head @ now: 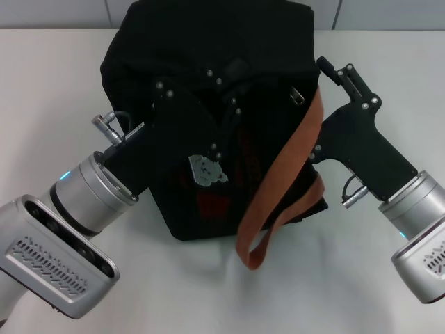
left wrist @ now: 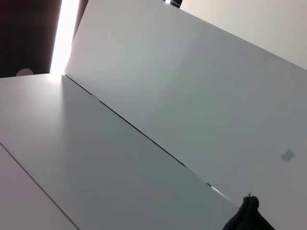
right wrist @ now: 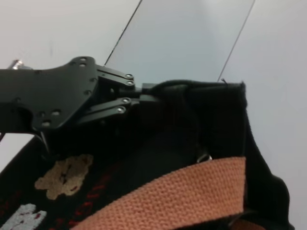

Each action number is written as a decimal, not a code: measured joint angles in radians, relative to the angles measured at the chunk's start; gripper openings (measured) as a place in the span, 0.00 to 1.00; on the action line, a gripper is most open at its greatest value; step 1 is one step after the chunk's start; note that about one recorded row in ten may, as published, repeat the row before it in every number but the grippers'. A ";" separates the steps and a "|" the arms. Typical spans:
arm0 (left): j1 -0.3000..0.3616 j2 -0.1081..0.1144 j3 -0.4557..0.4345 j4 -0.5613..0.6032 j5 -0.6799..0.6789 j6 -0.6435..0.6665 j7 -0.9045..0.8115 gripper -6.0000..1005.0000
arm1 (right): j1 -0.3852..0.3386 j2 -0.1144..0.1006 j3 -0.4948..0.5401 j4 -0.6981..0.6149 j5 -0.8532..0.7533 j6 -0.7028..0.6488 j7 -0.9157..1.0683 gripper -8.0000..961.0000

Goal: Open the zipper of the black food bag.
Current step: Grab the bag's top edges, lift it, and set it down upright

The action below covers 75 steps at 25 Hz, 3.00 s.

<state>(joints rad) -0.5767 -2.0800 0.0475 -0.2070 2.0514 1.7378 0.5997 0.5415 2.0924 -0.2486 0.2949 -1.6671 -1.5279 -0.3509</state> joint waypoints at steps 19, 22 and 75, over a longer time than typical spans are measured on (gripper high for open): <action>-0.008 0.000 0.001 0.000 0.002 -0.004 -0.006 0.11 | 0.001 0.000 0.061 0.032 -0.065 -0.006 -0.024 0.78; -0.008 0.000 0.001 0.000 0.002 -0.004 -0.006 0.11 | -0.030 0.000 0.054 0.036 -0.084 -0.031 -0.021 0.78; -0.012 0.000 0.001 -0.010 0.000 -0.006 -0.009 0.12 | 0.011 0.000 0.159 0.072 -0.135 0.097 -0.259 0.01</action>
<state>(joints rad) -0.5889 -2.0800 0.0483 -0.2172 2.0517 1.7321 0.5905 0.5520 2.0924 -0.0901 0.3665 -1.8020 -1.4311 -0.6103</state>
